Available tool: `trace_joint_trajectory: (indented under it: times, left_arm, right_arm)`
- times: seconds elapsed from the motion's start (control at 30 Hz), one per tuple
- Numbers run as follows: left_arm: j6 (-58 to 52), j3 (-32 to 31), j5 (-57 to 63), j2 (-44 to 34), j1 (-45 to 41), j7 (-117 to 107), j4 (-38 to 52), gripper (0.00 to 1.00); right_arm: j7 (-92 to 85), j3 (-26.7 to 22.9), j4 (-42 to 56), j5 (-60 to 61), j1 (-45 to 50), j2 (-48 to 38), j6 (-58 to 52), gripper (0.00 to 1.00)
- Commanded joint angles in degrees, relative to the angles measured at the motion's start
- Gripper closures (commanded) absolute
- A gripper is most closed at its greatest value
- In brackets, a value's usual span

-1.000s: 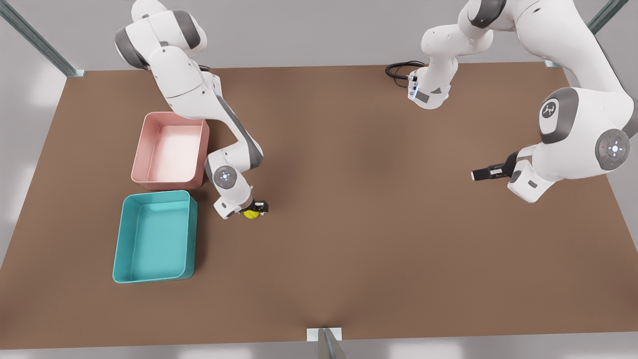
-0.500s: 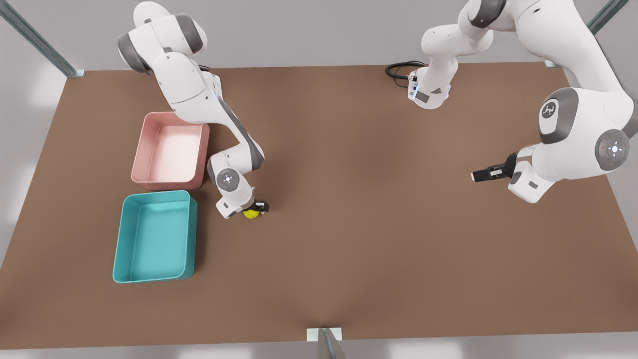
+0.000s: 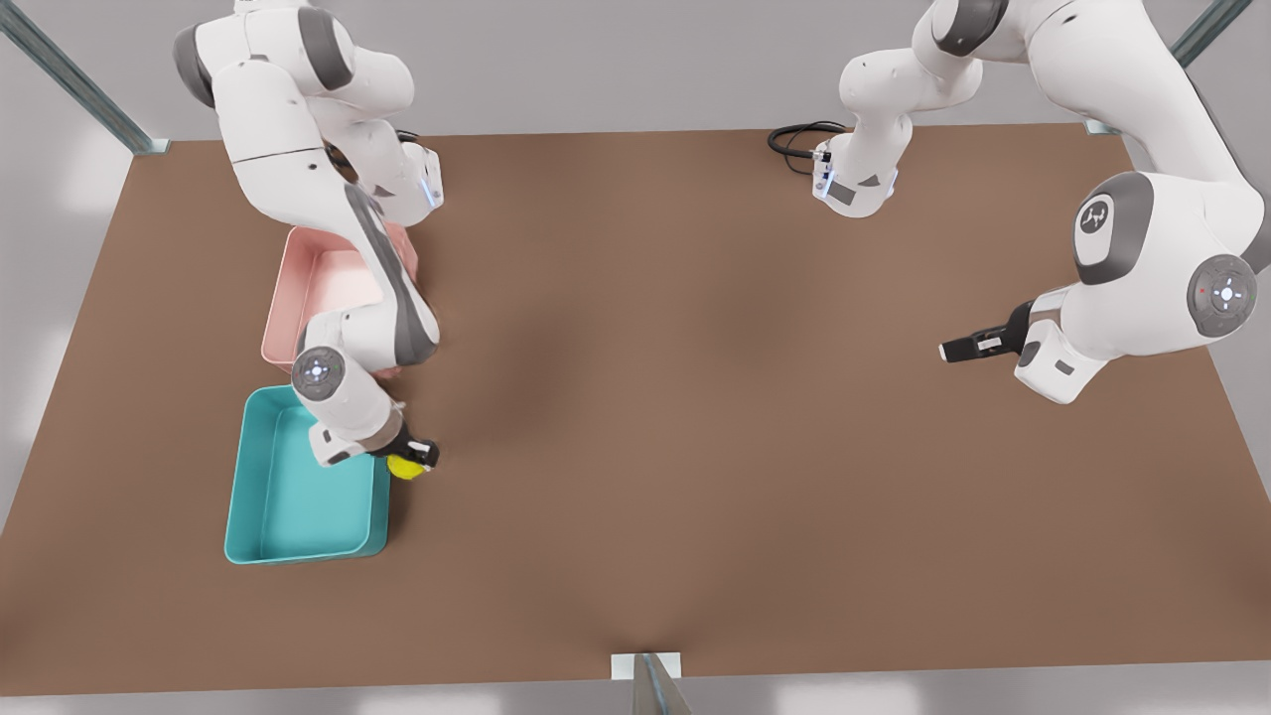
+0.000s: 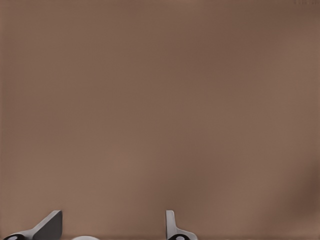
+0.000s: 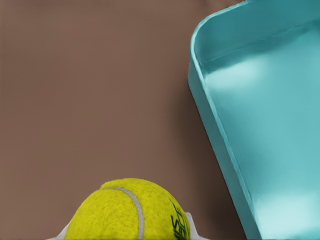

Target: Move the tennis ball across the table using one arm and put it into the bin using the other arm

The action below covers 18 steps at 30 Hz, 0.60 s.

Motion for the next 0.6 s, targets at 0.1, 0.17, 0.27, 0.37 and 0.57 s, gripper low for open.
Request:
trace_joint_trajectory:
  times: [0.1, 0.17, 0.27, 0.37, 0.57]
  left_arm:
    - [-0.1, 0.0, 0.0, -0.1, 0.0, -0.7, 0.0, 0.0]
    - [-0.2, 0.0, 0.0, 0.0, 0.0, -0.7, 0.0, 0.0]
    - [-0.3, 0.0, -0.1, 0.0, 0.1, -0.6, -0.1, 0.0]
    - [-0.6, 0.0, -0.1, 0.0, 0.2, -0.5, -0.1, 0.0]
    - [-3.1, 0.0, 0.0, 0.0, 0.1, 1.1, -0.2, 0.0]
  right_arm:
    - [-43.8, -0.2, 10.1, -0.5, -10.9, 6.8, -12.5, 0.27]
    - [-44.9, -0.5, 10.3, 0.1, -11.8, 7.9, -12.4, 0.0]
    - [-43.0, -0.2, 10.3, 0.1, -11.2, 8.0, -12.4, 0.0]
    - [-39.7, 0.1, 14.8, 0.2, -10.1, 6.6, -24.1, 0.0]
    - [-22.3, 2.1, 32.3, -8.0, -4.8, -6.3, -64.9, 0.0]
